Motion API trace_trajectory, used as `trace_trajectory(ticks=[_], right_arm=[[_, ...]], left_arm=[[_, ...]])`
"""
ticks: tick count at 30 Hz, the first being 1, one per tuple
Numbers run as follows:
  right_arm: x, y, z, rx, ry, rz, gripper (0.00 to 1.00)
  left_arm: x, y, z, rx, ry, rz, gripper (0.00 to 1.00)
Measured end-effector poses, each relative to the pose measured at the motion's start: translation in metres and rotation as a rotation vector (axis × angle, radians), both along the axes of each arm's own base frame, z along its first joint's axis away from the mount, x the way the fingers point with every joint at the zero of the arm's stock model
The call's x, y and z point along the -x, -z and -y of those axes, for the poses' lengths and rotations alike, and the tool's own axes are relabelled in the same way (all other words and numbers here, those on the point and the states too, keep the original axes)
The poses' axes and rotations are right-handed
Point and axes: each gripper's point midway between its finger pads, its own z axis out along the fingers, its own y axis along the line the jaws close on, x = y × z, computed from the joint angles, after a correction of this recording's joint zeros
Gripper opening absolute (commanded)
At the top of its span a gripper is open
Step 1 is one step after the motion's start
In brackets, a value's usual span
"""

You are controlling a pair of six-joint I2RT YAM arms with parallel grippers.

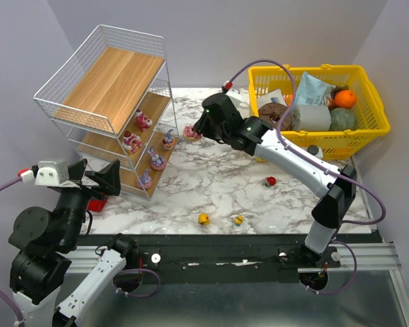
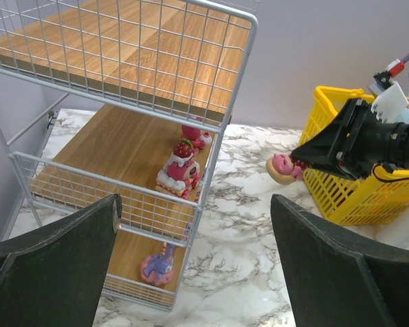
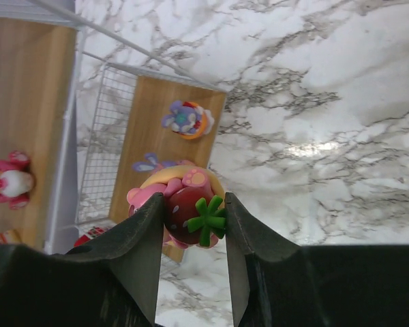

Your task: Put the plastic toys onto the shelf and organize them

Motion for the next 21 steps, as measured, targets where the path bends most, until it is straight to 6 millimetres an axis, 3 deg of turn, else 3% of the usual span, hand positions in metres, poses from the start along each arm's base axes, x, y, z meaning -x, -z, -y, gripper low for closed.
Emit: trace_trajectory(ticks=[2, 11, 16, 21], right_arm=[[0.002, -0.010, -0.010, 0.001, -0.003, 0.008, 0.01], [0.013, -0.019, -0.049, 0.097, 0.017, 0.052, 0.01], [0.016, -0.037, -0.057, 0.083, 0.029, 0.116, 0.01], [0.003, -0.053, -0.065, 0.040, 0.060, 0.178, 0.01]], left_arm=[[0.001, -0.001, -0.001, 0.001, 0.000, 0.002, 0.99], [0.002, -0.003, -0.003, 0.005, -0.011, 0.007, 0.99], [0.002, -0.003, -0.004, 0.005, -0.014, 0.007, 0.99], [0.002, -0.003, -0.004, 0.005, -0.014, 0.007, 0.99]])
